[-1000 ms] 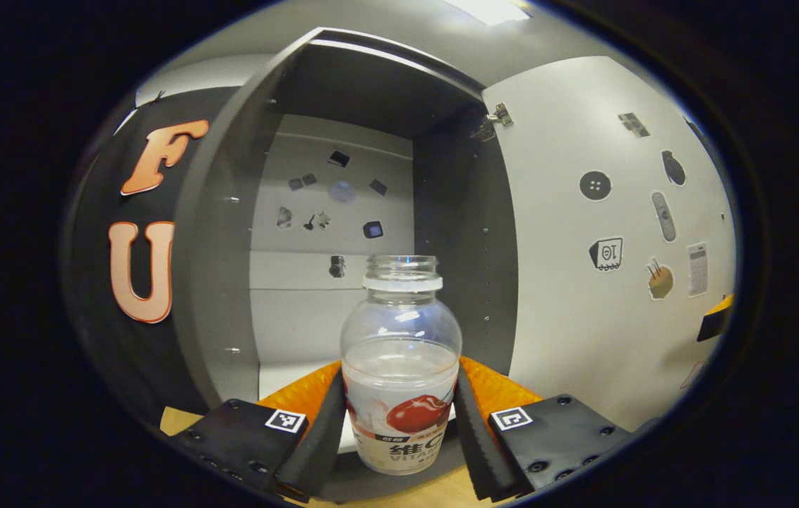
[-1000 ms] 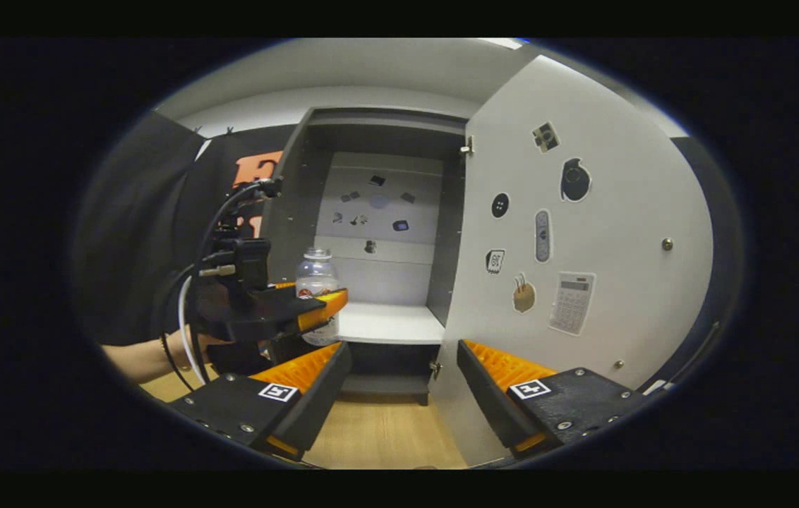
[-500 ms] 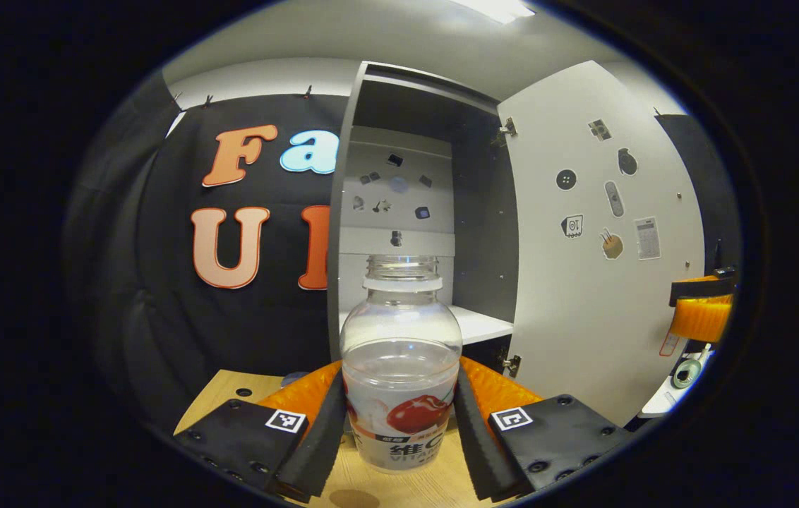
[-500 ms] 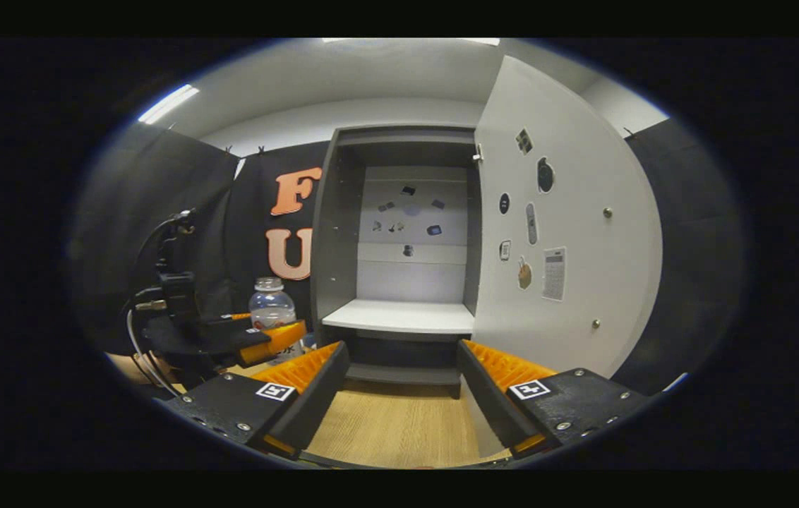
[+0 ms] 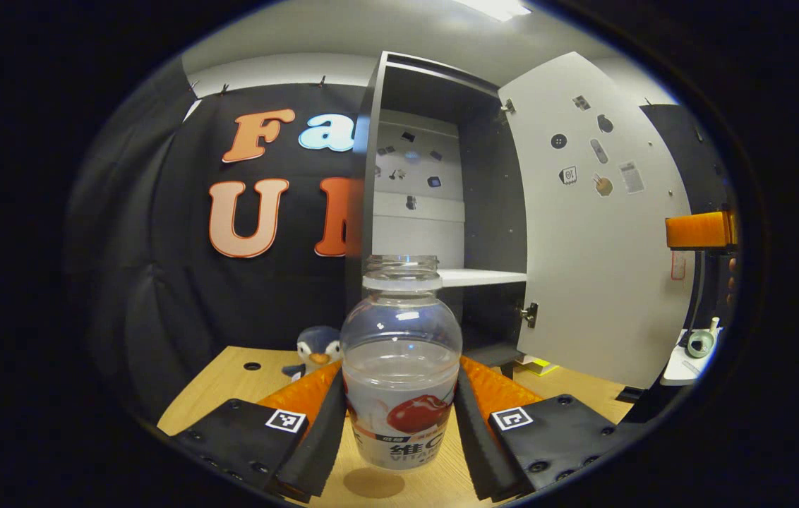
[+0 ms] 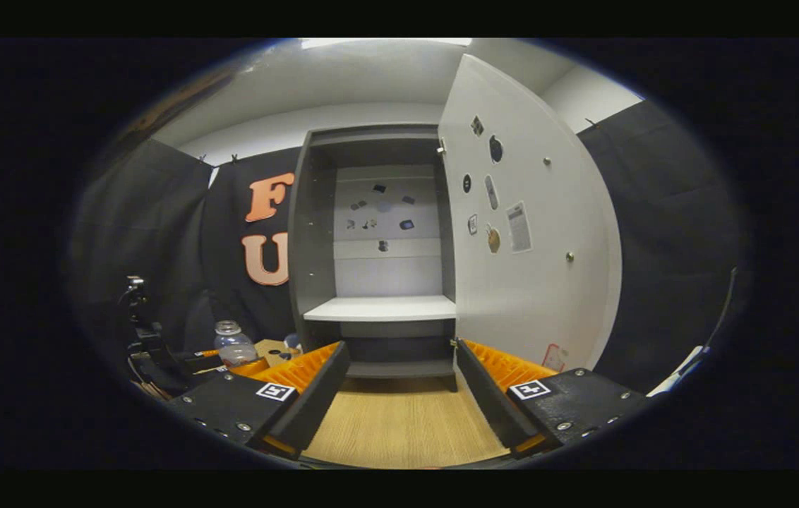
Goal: Open the cabinet door with the right hand, grasp the bottle in the cabinet with the left hand and place it on the coaster, then close the cabinet door with the right hand.
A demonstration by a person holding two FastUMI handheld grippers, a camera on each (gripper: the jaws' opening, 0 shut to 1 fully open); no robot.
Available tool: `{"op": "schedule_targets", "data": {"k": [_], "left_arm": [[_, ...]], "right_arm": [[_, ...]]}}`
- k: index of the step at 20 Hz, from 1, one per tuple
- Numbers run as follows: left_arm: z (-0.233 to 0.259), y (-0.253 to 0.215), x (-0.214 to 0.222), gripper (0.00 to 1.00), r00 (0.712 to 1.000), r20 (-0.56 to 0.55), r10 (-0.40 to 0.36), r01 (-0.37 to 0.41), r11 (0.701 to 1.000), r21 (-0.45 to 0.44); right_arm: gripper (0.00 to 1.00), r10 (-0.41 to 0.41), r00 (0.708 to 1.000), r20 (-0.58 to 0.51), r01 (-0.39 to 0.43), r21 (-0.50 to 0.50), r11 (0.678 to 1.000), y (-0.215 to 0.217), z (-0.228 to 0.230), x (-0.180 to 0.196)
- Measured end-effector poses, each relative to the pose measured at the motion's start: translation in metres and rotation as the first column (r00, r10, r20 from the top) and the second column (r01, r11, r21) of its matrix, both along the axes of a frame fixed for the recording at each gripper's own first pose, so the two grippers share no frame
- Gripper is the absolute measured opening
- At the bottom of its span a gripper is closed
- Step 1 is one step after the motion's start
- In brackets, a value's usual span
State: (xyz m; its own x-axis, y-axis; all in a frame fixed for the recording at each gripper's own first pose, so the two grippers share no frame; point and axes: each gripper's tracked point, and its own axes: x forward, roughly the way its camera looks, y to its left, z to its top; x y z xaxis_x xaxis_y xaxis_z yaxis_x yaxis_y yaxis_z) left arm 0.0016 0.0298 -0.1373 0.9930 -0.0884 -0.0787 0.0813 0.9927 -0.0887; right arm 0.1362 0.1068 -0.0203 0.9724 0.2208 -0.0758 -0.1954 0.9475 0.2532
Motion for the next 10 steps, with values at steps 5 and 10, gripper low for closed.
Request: {"op": "schedule_targets", "data": {"k": [5,10], "left_arm": [[-0.074,0.012,-0.002,0.81,0.997,-0.073,0.022,-0.024,0.999,-0.031],[-0.126,0.017,0.008,0.81,0.995,-0.091,0.030,-0.031,0.999,-0.012]], "right_arm": [[0.95,-0.010,0.999,-0.049,0.011,0.005,1.000,0.005,-0.015,-0.004],[0.95,-0.010,0.999,-0.036,0.010,-0.004,1.000,0.008,-0.018,0.005]]}}
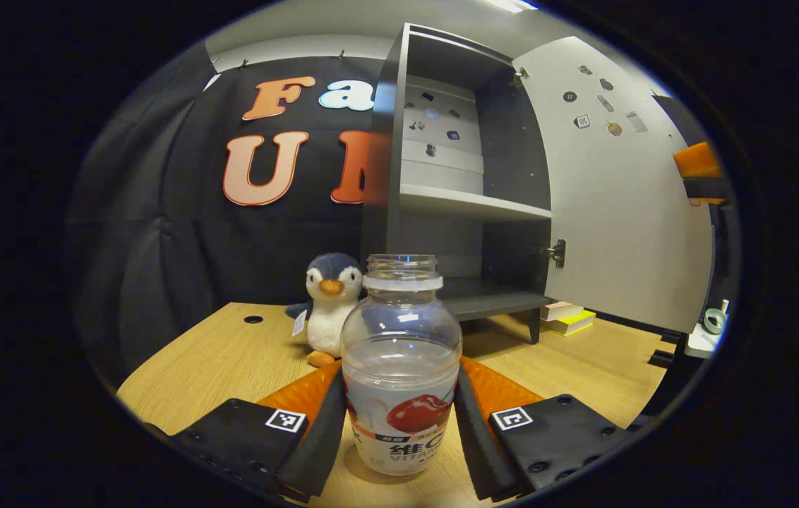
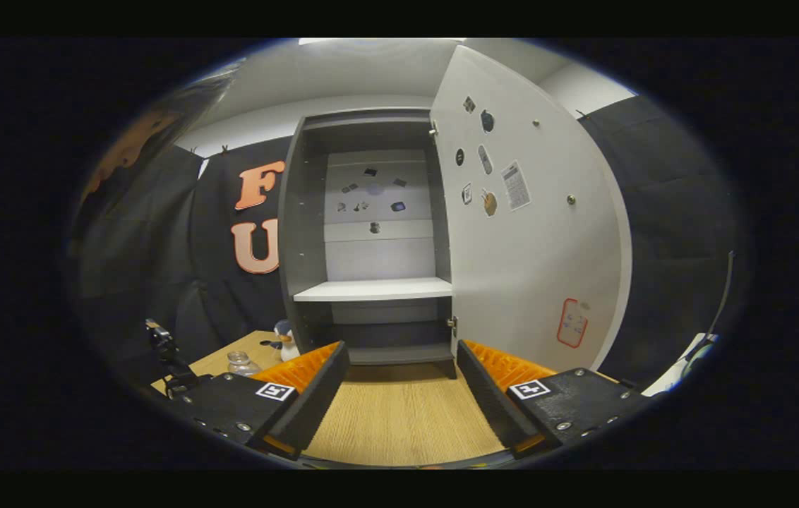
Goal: Open the cabinet door with the right hand, grasp the bottle in the cabinet with the left hand and place it on the coaster, then close the cabinet door with the right hand.
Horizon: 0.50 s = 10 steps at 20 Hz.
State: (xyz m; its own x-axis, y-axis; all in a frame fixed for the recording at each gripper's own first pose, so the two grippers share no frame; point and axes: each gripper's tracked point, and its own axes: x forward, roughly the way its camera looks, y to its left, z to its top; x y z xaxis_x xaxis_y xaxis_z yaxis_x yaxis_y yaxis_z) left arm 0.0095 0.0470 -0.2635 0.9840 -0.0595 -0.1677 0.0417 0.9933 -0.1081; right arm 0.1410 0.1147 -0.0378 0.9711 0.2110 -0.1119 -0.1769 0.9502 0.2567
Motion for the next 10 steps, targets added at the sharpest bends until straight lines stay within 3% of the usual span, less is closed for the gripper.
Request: {"op": "schedule_targets", "data": {"k": [2,10], "left_arm": [[-0.010,0.000,0.005,0.81,1.000,0.004,-0.002,0.002,1.000,-0.016],[-0.026,0.006,0.009,0.81,1.000,0.019,-0.017,0.015,0.998,0.063]], "right_arm": [[0.95,-0.010,1.000,-0.009,0.010,-0.021,1.000,-0.003,-0.004,0.003],[0.95,-0.029,0.997,-0.065,0.028,-0.025,0.999,-0.002,-0.015,0.006]]}}
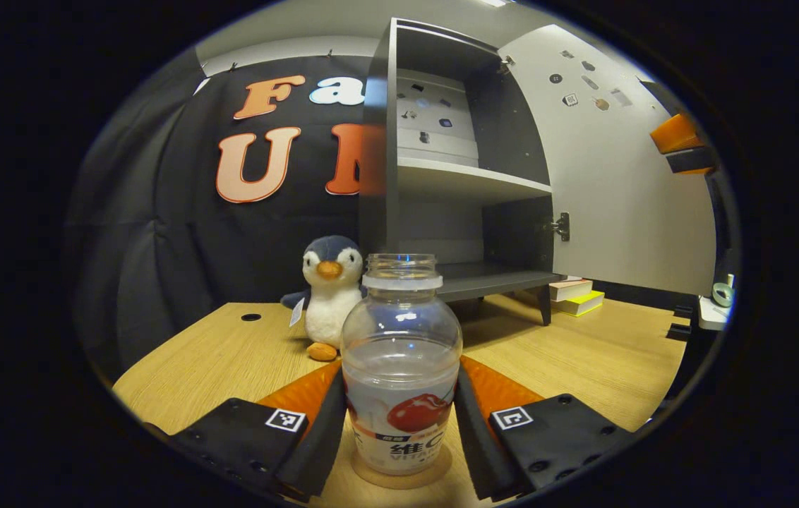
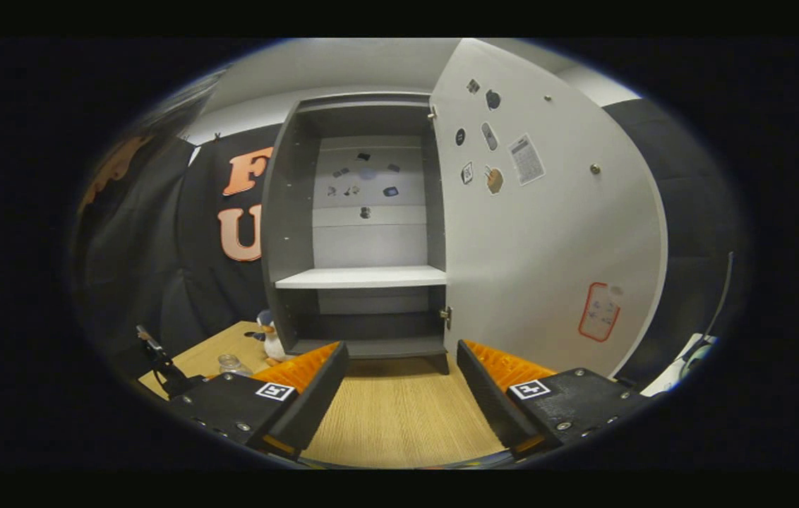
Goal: Open the cabinet door with the right hand, grasp the bottle in the cabinet with the left hand and place it on the coaster, then close the cabinet door with the right hand.
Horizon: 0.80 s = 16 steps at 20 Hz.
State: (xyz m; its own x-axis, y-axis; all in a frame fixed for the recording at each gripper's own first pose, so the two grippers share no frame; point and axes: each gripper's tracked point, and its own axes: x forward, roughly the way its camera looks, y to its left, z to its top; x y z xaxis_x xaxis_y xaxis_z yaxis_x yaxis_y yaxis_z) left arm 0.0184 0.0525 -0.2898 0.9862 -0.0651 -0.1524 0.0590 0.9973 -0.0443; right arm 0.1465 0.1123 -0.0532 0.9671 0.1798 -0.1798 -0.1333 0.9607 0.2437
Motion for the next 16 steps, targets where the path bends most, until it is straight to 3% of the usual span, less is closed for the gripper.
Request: {"op": "schedule_targets", "data": {"k": [6,16], "left_arm": [[-0.0004,0.0044,-0.0040,0.81,1.000,-0.008,0.004,-0.004,1.000,-0.002],[-0.0054,0.0059,-0.0062,0.90,1.000,-0.020,0.008,-0.008,1.000,0.006]], "right_arm": [[0.95,0.005,1.000,-0.023,-0.005,0.017,1.000,0.0052,-0.0048,-0.0010],[0.95,0.020,0.999,-0.032,-0.020,0.018,1.000,0.0106,-0.0051,-0.0056]]}}
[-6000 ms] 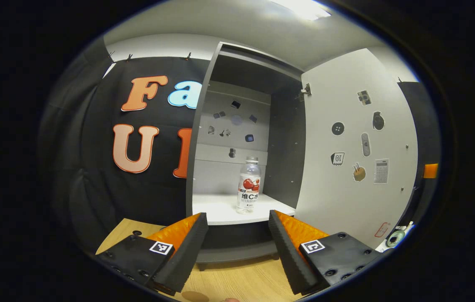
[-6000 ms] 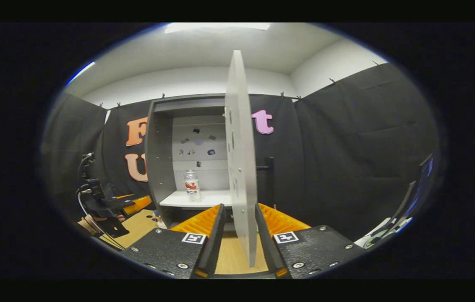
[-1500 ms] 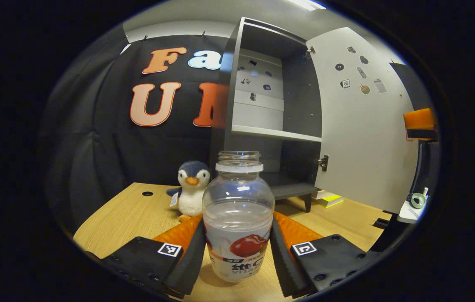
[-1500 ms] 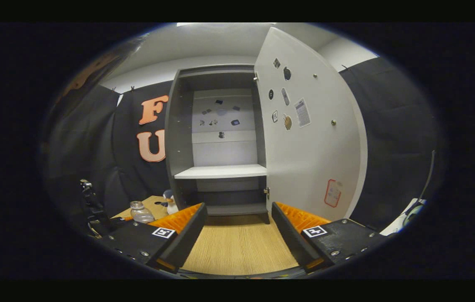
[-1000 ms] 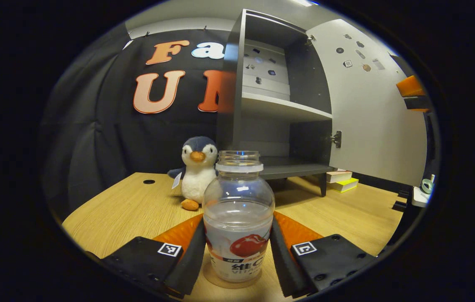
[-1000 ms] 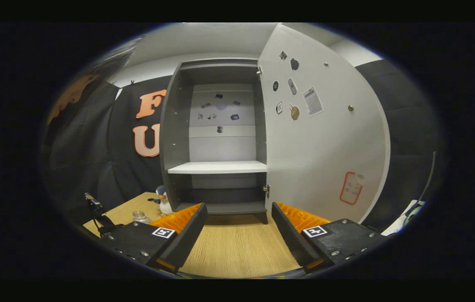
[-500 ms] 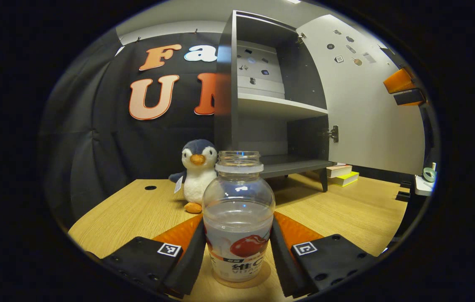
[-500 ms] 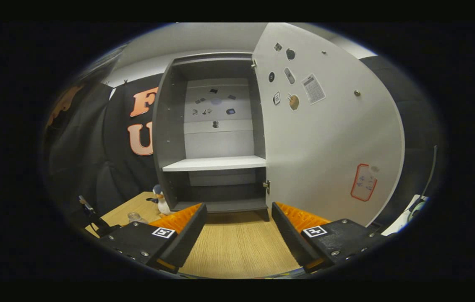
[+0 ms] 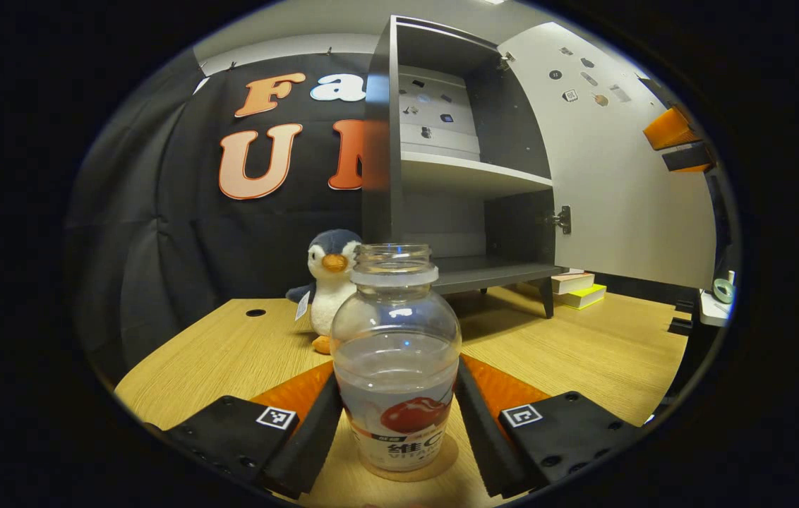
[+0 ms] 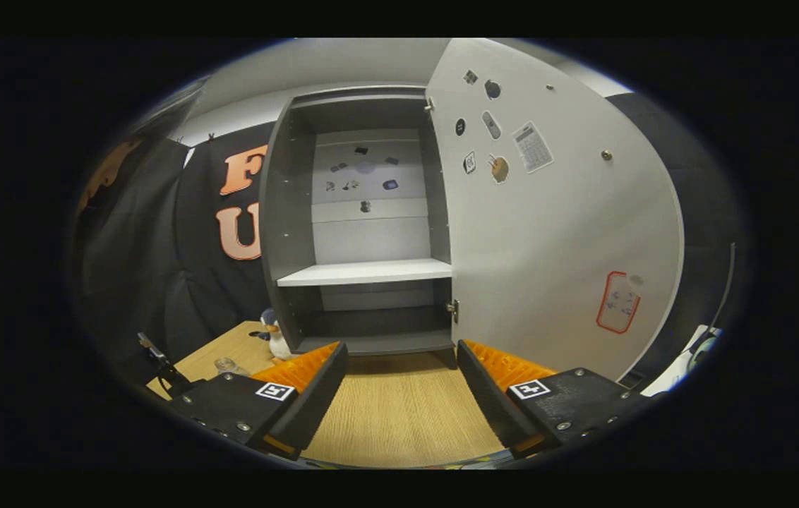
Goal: Open the cabinet door with the right hand, grasp the bottle in the cabinet with the left hand and place it on the coaster, then close the cabinet door with the right hand.
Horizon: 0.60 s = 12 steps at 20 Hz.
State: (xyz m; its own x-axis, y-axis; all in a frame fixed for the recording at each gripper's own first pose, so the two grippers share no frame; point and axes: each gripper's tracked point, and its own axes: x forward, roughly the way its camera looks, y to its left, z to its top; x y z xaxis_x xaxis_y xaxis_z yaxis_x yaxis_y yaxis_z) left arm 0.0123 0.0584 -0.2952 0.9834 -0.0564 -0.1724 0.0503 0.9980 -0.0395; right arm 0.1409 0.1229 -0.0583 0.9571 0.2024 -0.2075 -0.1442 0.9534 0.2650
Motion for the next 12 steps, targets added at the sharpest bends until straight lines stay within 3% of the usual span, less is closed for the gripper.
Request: {"op": "schedule_targets", "data": {"k": [12], "left_arm": [[0.032,0.008,0.011,0.96,0.999,0.031,0.009,-0.009,1.000,-0.009]], "right_arm": [[0.95,0.005,1.000,0.010,-0.005,0.027,1.000,0.006,0.012,-0.002]]}}
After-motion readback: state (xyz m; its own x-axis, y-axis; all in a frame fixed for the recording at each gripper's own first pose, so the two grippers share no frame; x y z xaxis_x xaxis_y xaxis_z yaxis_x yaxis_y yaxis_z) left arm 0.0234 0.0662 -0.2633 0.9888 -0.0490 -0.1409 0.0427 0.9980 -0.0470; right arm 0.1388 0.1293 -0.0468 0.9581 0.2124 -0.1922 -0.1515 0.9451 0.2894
